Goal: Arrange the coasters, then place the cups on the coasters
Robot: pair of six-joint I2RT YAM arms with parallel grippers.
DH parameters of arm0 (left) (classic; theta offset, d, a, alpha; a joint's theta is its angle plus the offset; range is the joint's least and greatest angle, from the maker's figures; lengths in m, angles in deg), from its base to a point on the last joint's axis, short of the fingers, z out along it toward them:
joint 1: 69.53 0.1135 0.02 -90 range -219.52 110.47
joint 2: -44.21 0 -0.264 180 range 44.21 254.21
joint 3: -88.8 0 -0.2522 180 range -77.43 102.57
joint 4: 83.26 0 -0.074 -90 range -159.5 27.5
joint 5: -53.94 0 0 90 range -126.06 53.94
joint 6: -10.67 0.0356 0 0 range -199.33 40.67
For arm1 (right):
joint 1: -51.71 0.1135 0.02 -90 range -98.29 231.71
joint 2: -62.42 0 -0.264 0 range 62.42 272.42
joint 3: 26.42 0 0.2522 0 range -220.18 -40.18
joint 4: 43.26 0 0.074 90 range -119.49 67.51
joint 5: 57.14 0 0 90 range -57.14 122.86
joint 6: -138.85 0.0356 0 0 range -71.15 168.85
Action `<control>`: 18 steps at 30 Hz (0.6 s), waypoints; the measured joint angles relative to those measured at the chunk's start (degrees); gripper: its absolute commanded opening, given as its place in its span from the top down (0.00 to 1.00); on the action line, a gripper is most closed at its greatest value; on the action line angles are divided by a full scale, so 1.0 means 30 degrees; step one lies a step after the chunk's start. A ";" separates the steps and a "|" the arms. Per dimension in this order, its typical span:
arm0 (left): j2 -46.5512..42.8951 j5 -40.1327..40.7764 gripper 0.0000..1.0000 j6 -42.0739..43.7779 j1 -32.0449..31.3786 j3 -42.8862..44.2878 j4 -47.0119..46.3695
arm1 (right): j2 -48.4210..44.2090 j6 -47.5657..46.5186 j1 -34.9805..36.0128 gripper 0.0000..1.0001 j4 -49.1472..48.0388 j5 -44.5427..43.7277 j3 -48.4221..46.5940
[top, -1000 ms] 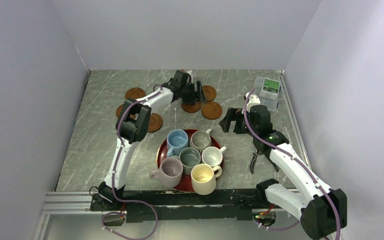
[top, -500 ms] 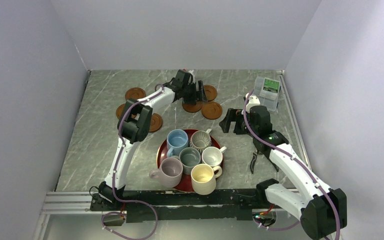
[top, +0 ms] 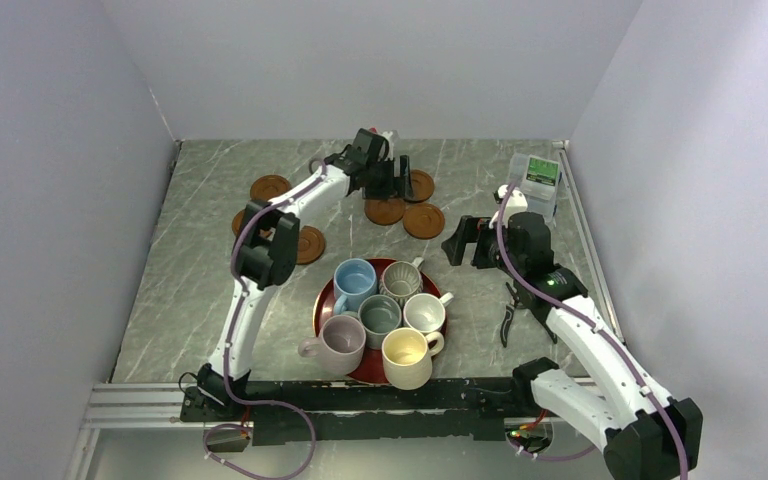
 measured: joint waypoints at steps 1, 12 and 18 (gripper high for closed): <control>-0.0707 0.0138 0.14 0.0175 0.0073 -0.0634 0.0051 | -0.0095 0.0007 0.0000 0.01 -0.0007 0.0080 -0.0051; -1.0681 0.1756 0.14 0.0372 0.3213 -1.0397 0.0408 | -0.0240 0.0342 0.0000 0.00 -0.0153 0.1224 -0.0044; -1.1336 0.3104 0.13 -0.0066 0.3402 -1.3697 0.0605 | -0.0029 0.0481 0.0000 0.00 -0.0576 0.1639 -0.0058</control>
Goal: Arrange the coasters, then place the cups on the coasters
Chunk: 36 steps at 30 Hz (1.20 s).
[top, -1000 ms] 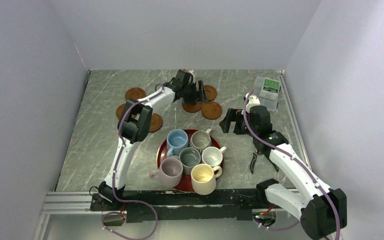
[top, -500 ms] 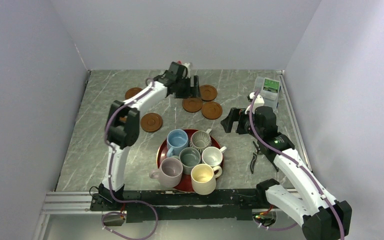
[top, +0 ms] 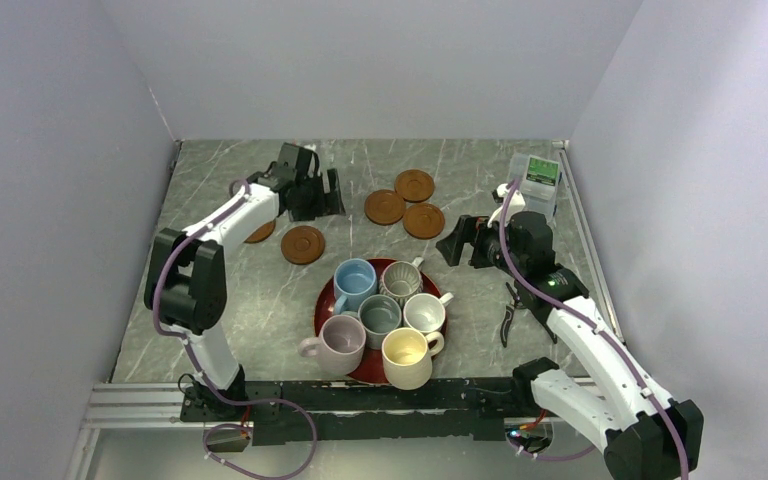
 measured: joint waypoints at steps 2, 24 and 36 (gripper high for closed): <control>0.0000 0.0328 0.14 -0.0270 -0.0029 -0.1100 -0.0036 | 0.0211 0.0022 0.0000 0.00 0.0007 0.0015 -0.0066; 0.1333 0.0903 0.15 -0.1377 0.0634 -0.2812 -0.2718 | -0.0131 0.0525 0.0000 0.00 0.0007 0.0080 -0.0138; 0.1719 0.0903 0.16 -0.2157 0.0641 -0.2849 -0.4255 | 0.0080 0.0517 0.0000 0.00 0.0015 0.0146 -0.0138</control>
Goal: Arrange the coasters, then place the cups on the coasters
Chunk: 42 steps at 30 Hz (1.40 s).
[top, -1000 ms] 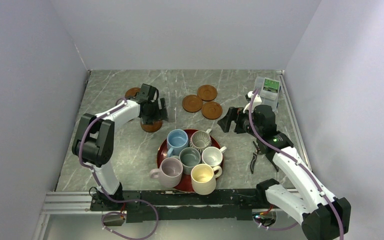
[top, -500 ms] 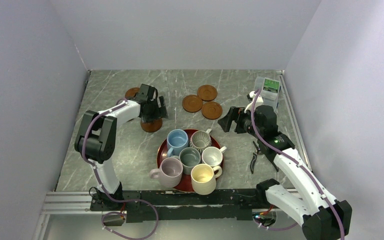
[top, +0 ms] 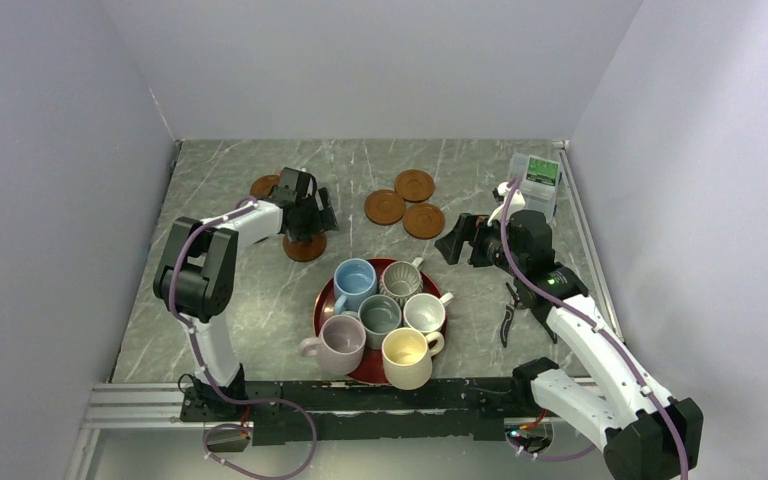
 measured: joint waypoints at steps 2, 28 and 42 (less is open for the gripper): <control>0.0073 -0.0044 0.16 -0.0058 0.0015 0.0051 -0.0095 | -0.0007 0.0007 0.0000 0.00 -0.0007 0.0000 0.0000; 0.4896 -0.2382 0.17 -0.1035 -0.0481 0.5537 -0.2725 | 0.0124 -0.0029 0.0000 0.00 -0.0007 -0.0022 0.0000; 0.5632 -0.2492 0.17 -0.1122 -0.1253 0.6521 -0.2907 | 0.0117 -0.0022 0.0000 0.00 -0.0015 -0.0015 0.0000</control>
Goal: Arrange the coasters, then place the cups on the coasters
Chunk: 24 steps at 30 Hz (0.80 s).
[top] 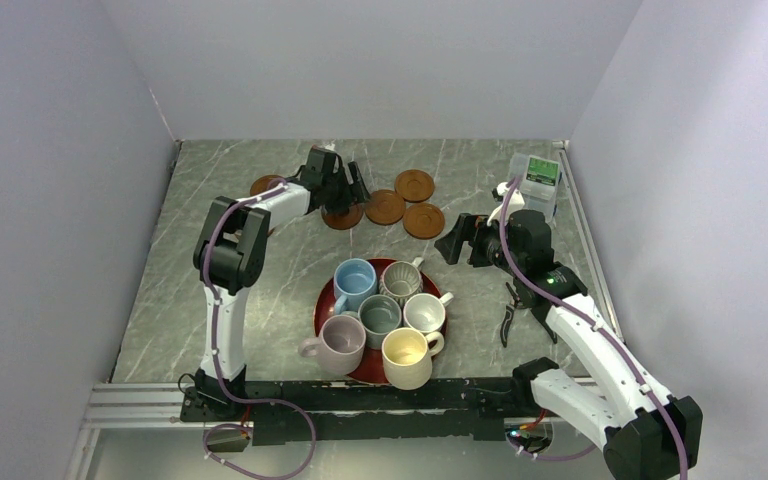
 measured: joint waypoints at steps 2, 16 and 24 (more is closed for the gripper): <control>0.0000 0.0000 0.17 0.0007 -0.0117 0.0015 0.0022 | 0.0000 0.0000 0.0000 0.00 0.0000 0.0000 0.0000; 0.0131 0.0342 0.14 0.0721 -0.0372 0.1552 0.2543 | -0.0481 -0.0080 0.0000 0.00 0.0015 0.0007 0.0000; -0.0306 0.0678 0.12 0.2441 -0.0153 0.4291 0.4867 | -0.1027 -0.0146 0.0000 0.00 0.0182 0.0022 0.0007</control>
